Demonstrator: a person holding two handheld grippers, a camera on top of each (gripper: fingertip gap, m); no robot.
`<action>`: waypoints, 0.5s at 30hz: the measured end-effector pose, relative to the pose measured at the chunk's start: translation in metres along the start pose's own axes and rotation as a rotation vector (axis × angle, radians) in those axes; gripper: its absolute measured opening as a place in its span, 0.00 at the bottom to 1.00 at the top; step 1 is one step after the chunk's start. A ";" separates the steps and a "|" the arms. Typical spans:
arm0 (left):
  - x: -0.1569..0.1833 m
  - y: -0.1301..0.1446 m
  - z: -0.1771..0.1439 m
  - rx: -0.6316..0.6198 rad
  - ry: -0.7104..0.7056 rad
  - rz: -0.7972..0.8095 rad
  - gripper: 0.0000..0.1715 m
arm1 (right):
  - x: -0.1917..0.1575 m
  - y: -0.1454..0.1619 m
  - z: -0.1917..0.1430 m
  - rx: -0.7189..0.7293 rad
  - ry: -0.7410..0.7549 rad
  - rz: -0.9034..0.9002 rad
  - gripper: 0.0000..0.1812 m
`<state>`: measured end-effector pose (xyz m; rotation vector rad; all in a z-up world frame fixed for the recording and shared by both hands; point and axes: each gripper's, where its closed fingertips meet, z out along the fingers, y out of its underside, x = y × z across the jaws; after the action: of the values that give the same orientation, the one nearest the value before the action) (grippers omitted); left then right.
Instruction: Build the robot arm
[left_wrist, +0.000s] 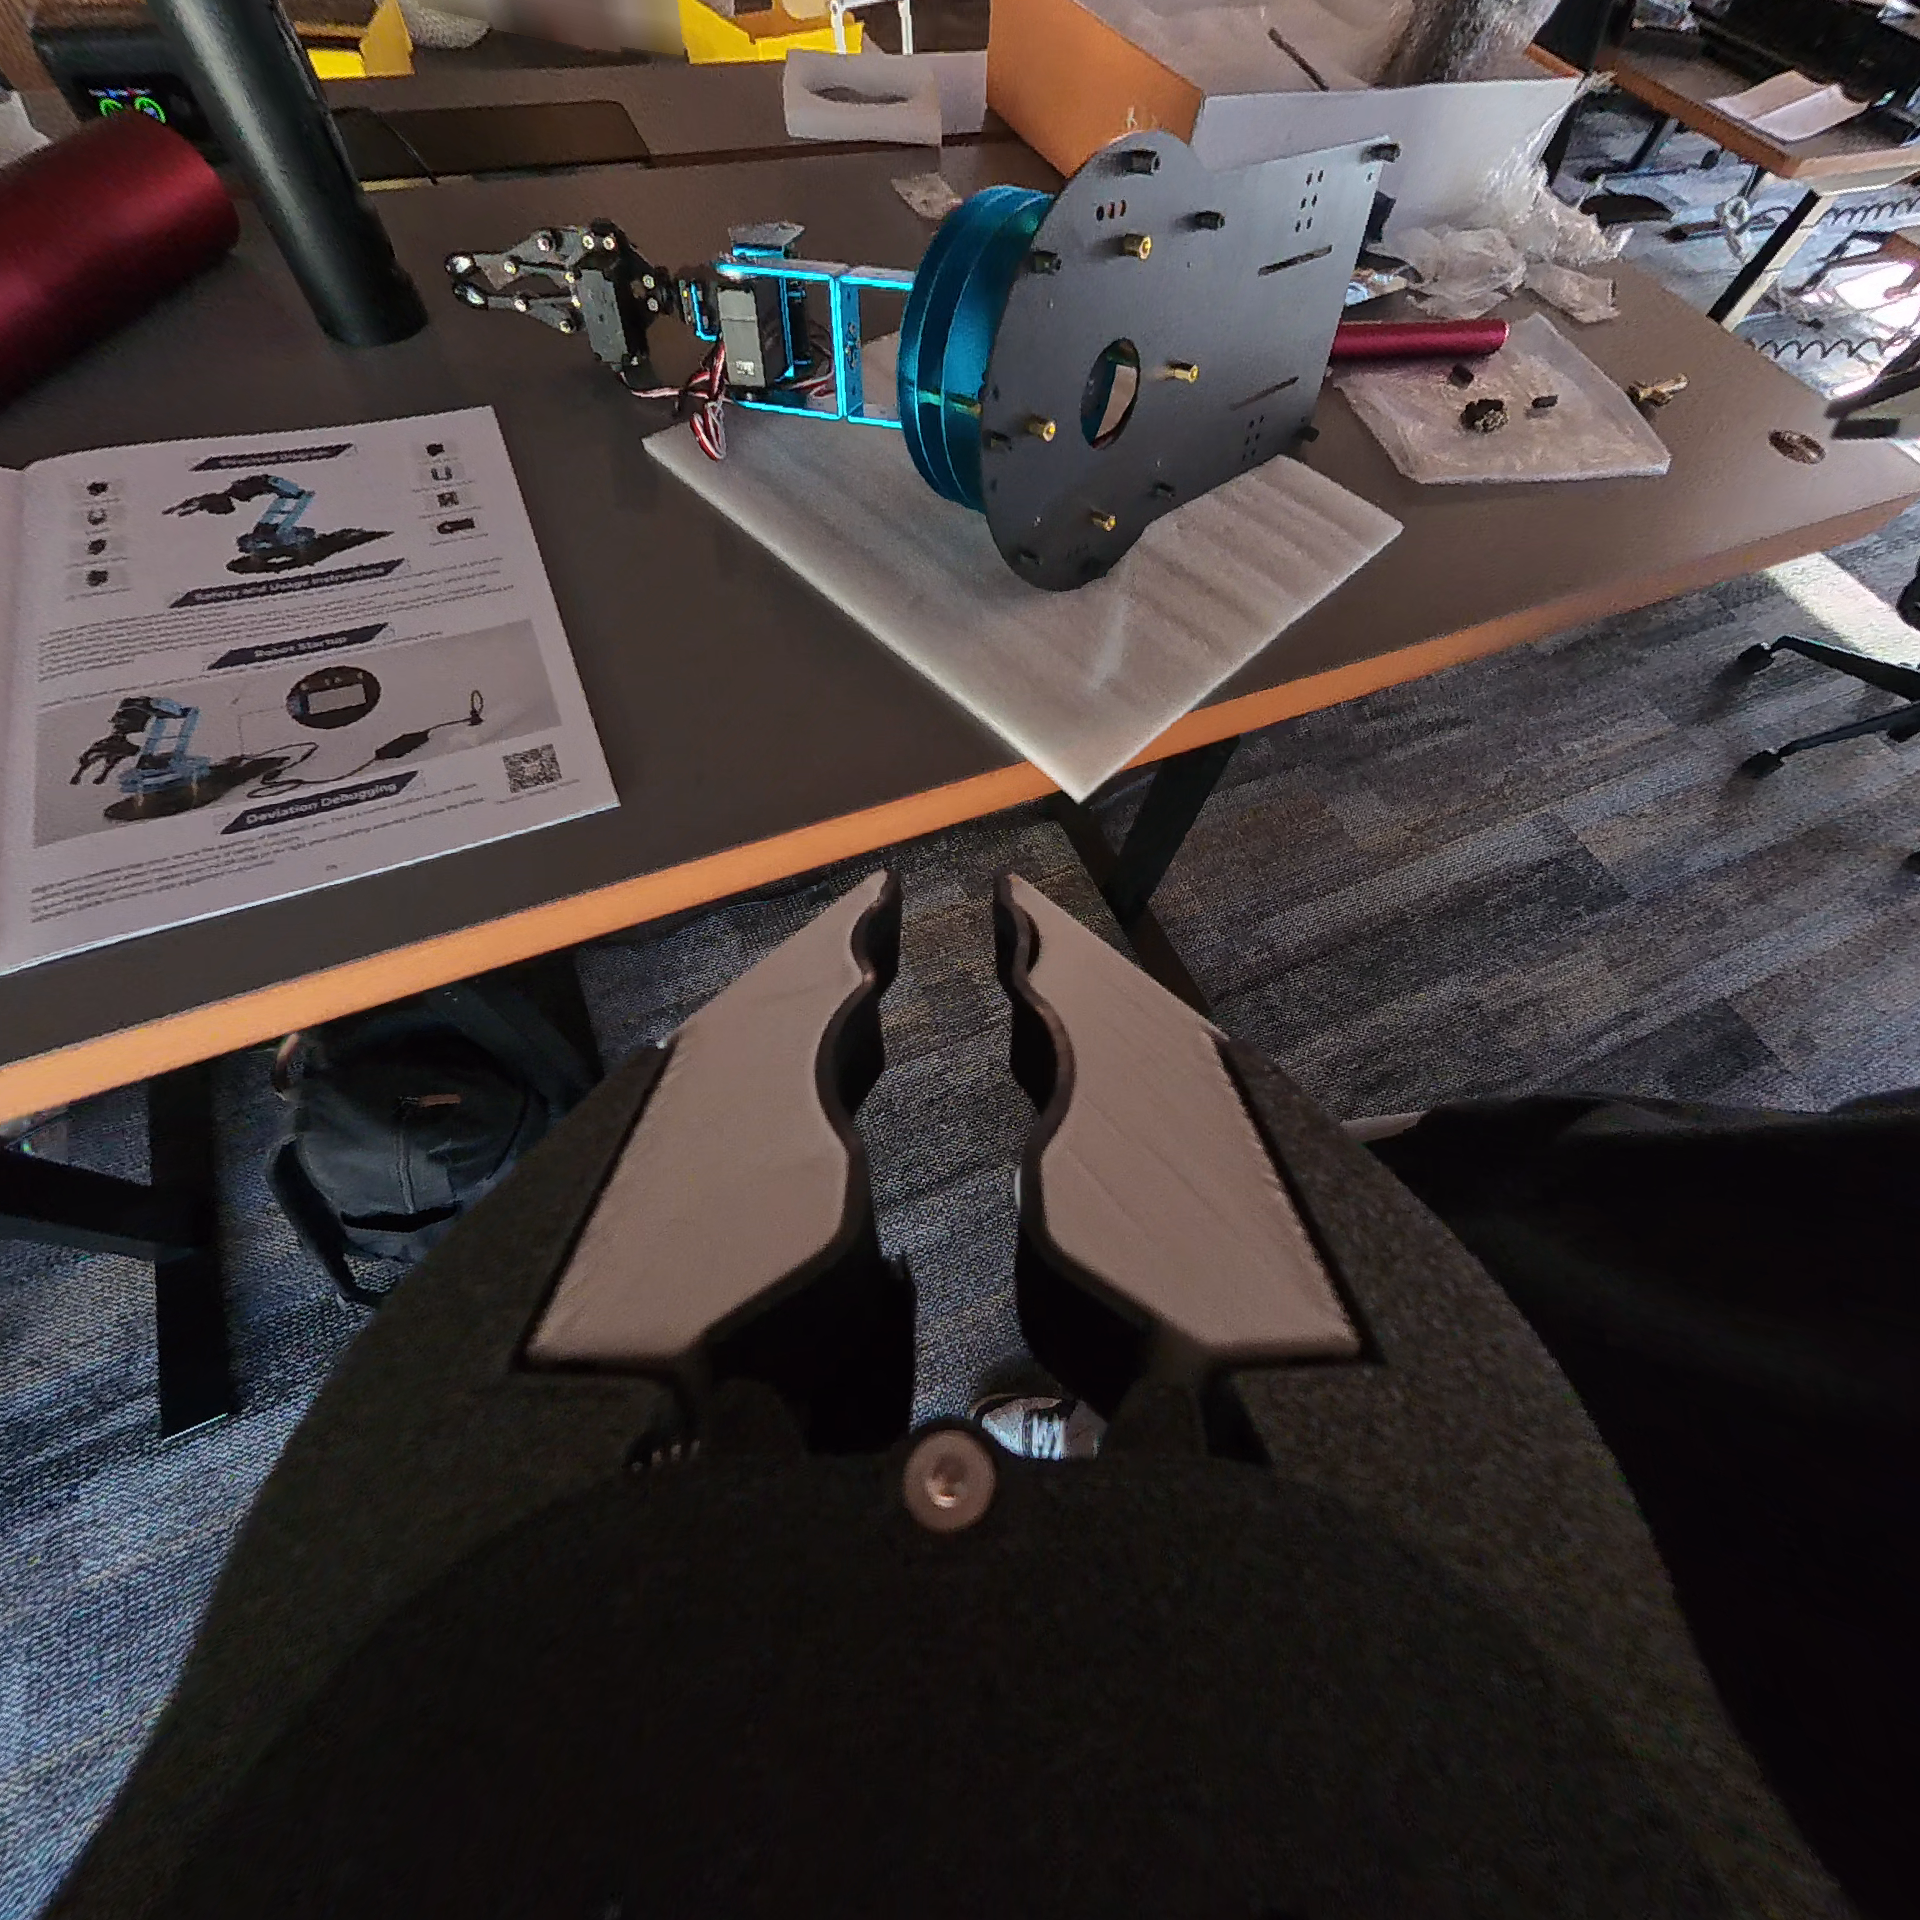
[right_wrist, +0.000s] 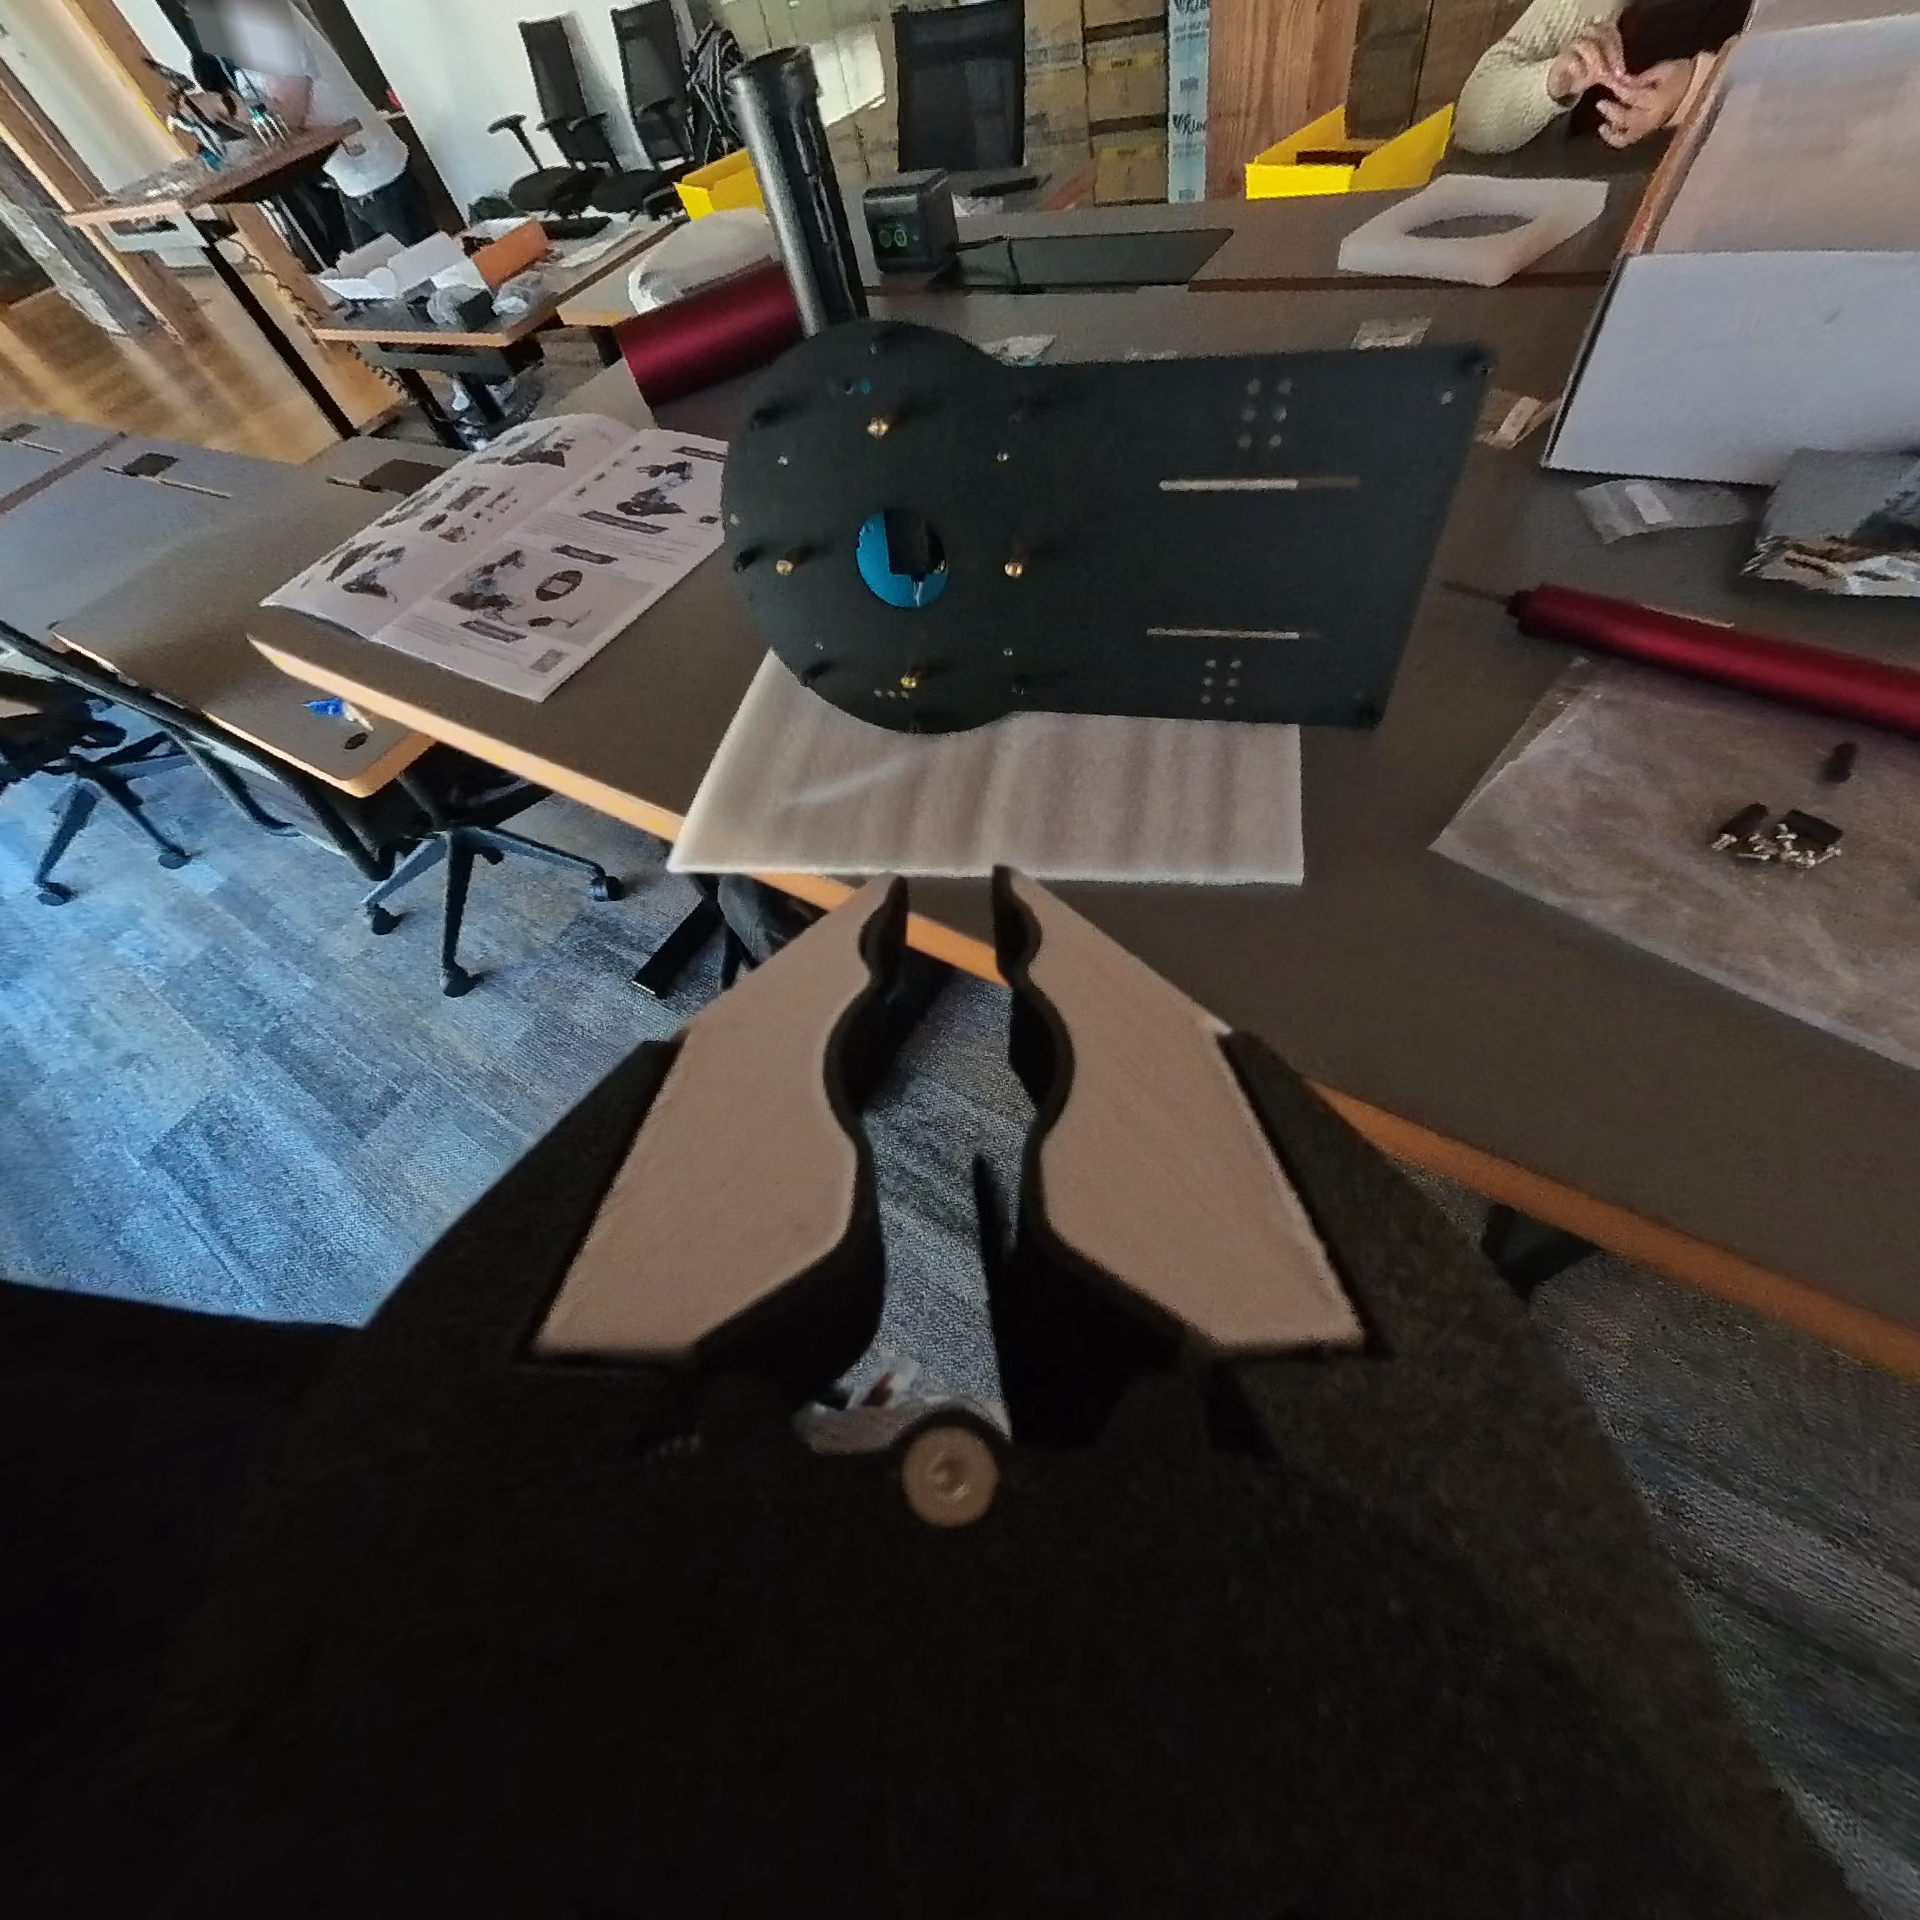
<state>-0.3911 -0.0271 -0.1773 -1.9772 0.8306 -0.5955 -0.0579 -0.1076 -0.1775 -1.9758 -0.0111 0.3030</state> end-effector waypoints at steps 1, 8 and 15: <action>-0.002 -0.002 0.001 -0.003 -0.001 0.002 0.10 | 0.003 -0.001 0.005 -0.003 0.008 -0.006 0.09; -0.018 -0.028 0.008 0.053 -0.058 0.072 0.19 | 0.012 -0.010 0.047 0.017 -0.021 -0.036 0.09; -0.061 -0.078 0.051 0.192 -0.201 0.046 0.31 | 0.020 -0.007 0.108 0.018 -0.094 -0.018 0.09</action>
<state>-0.3718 0.0759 -0.1399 -1.8043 0.6679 -0.4249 -0.0607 -0.0052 -0.2167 -1.9409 -0.0868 0.3829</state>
